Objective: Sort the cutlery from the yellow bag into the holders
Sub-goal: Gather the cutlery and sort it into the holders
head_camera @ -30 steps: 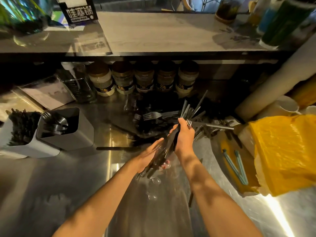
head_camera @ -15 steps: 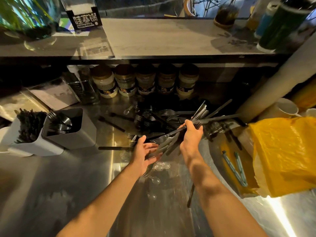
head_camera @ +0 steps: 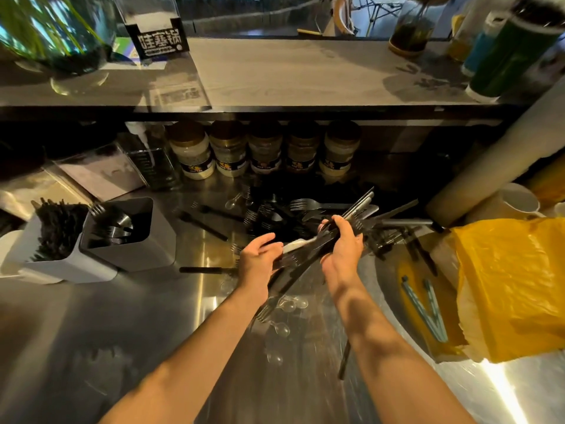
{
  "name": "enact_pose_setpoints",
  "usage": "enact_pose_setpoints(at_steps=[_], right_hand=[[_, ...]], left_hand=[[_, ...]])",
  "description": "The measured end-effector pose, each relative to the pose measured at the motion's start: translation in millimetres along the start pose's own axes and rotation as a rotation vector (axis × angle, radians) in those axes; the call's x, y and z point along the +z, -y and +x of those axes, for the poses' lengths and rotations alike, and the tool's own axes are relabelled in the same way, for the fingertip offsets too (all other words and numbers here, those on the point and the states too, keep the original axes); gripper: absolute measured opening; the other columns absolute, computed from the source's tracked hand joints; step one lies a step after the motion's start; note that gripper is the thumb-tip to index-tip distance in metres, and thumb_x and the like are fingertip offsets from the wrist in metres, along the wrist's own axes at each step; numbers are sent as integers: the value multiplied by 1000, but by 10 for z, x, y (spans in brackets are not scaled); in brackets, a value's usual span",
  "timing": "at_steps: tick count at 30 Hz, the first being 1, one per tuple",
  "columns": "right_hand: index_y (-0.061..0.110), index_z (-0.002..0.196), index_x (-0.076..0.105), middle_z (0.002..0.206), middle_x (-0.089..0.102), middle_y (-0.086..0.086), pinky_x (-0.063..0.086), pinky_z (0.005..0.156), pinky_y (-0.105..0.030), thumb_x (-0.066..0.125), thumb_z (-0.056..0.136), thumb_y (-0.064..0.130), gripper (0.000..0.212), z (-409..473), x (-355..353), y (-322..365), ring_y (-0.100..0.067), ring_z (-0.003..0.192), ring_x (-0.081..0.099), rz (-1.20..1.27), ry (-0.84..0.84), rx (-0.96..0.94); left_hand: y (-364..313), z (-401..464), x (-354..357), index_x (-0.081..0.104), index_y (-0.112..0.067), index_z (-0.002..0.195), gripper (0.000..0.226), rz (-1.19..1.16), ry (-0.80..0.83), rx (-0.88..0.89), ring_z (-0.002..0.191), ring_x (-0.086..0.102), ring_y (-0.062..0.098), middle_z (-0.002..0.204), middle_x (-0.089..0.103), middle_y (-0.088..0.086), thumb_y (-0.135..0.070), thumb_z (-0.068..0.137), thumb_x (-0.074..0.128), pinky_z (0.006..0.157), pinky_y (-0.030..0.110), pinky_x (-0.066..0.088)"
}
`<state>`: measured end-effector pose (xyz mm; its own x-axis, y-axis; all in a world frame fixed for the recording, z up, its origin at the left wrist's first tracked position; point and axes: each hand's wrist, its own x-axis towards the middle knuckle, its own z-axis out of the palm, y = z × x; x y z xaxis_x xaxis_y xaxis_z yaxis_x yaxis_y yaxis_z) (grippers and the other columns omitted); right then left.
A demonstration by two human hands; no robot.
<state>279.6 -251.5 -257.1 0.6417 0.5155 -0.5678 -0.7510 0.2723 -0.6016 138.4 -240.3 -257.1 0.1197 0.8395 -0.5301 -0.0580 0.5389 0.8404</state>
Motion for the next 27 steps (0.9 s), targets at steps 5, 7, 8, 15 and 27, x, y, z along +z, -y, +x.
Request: enact_pose_setpoints(at_steps=[5, 7, 8, 15, 27], right_hand=[[4, 122, 57, 88, 68, -10, 55, 57, -29, 69, 87, 4, 37, -36, 64, -2, -16, 62, 65, -53, -44, 7], [5, 116, 56, 69, 68, -3, 51, 52, -28, 67, 86, 5, 32, -75, 86, -35, -14, 54, 62, -97, -57, -11], [7, 111, 56, 64, 65, -2, 49, 51, -28, 66, 85, 3, 28, -87, 97, -40, -14, 52, 59, -106, -44, -22], [10, 88, 47, 59, 46, -7, 34, 44, -25, 56, 82, -3, 16, -93, 110, 25, -17, 47, 43, -160, 91, -52], [13, 118, 60, 60, 51, -1, 44, 50, -28, 61, 94, 2, 26, -149, 44, 131, -15, 51, 50, -217, 99, -209]], left_hand=[[71, -61, 41, 76, -17, 94, 24, 31, -11, 35, 95, 71, 20, 92, 77, 1, -15, 99, 53, 78, 30, 56], [70, -116, 104, 76, -21, 87, 30, 23, -8, 12, 94, 69, 18, 89, 76, -4, -24, 100, 48, 84, 34, 53], [90, -105, 129, 75, -23, 87, 32, 7, -12, -10, 95, 68, 17, 93, 75, -3, -25, 101, 47, 85, 34, 52], [39, 61, 8, 69, -13, 111, 48, -8, 106, -141, 103, 67, 25, 110, 73, 12, -45, 105, 34, 88, 39, 52], [-2, 49, 108, 69, -37, 99, 39, 654, 570, 150, 100, 65, 18, 98, 70, -6, -67, 83, 52, 100, 48, 49]])
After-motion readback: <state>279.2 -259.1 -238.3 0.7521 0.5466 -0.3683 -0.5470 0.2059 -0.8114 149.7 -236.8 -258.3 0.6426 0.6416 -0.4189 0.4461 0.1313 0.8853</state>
